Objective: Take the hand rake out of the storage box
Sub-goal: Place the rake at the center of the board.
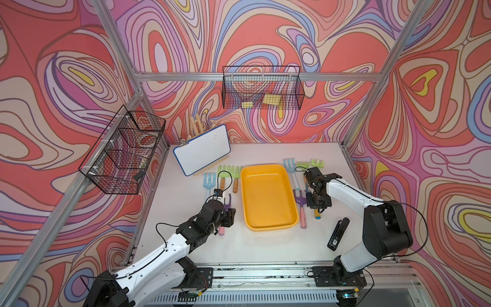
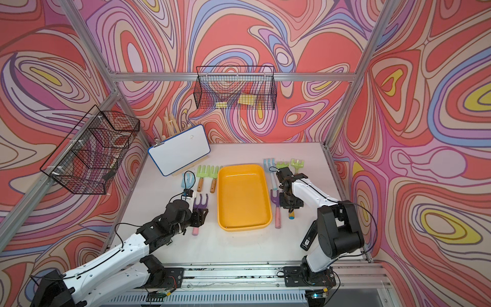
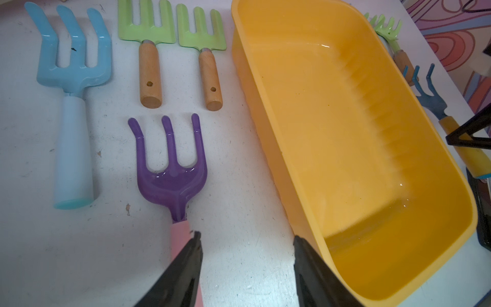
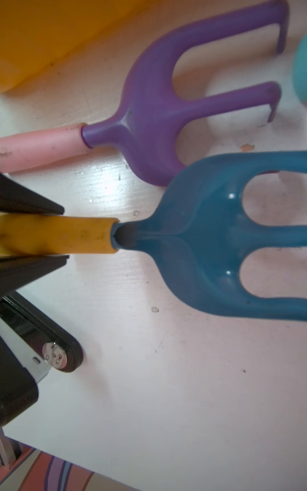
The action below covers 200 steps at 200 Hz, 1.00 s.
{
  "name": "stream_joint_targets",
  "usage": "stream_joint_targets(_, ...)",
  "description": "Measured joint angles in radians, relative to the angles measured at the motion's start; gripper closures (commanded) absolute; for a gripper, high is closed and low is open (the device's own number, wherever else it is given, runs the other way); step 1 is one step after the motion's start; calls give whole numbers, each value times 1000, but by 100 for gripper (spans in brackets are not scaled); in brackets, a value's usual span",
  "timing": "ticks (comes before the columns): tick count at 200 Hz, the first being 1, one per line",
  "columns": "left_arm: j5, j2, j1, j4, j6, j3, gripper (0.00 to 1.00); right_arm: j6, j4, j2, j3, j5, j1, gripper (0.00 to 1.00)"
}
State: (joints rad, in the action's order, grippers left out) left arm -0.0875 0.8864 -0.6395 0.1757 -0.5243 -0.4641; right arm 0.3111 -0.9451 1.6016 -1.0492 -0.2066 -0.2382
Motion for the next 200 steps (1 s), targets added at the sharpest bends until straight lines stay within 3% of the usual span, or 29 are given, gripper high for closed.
stream_joint_targets(200,30,-2,19,-12,-4,10,40,-44,-21,63,-34,31,74,82)
